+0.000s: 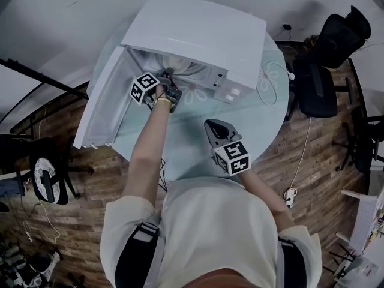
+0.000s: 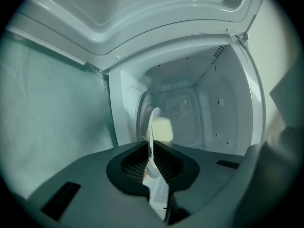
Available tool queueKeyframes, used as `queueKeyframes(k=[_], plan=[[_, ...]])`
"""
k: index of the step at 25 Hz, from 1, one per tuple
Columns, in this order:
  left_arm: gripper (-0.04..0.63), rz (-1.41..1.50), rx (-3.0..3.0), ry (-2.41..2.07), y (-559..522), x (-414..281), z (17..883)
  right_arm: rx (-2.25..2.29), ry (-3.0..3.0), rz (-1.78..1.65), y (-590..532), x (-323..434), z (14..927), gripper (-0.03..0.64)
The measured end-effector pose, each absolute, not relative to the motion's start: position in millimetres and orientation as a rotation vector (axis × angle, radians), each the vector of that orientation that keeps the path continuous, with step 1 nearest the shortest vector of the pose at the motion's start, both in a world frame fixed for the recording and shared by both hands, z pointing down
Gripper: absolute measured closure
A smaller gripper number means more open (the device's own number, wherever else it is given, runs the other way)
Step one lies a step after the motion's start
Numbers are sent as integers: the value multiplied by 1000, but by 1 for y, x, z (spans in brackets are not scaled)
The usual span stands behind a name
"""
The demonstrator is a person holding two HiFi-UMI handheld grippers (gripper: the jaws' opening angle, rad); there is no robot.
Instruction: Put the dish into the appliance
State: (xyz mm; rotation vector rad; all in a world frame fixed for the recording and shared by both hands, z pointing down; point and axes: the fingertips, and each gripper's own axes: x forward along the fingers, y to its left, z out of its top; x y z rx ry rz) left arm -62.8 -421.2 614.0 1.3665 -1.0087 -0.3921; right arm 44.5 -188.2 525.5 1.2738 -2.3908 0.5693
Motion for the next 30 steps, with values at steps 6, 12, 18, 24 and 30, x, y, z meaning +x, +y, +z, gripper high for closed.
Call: queueKeyframes(k=[6, 12, 18, 24, 30], plan=[[518, -388, 1403, -1007, -420, -61, 606, 1259, -2403, 572, -186, 37, 526, 611], [448, -373, 1381, -1003, -411, -62, 609, 1254, -2410, 565, -184, 32, 525, 611], [448, -386, 1387, -986, -399, -63, 608, 1259, -2413, 560, -180, 31, 523, 611], [448, -413, 1403, -959, -382, -66, 595, 1267, -2419, 551, -176, 29, 522, 611], [449, -433, 1433, -956, -351, -71, 578, 1293, -2434, 542, -173, 29, 518, 611]])
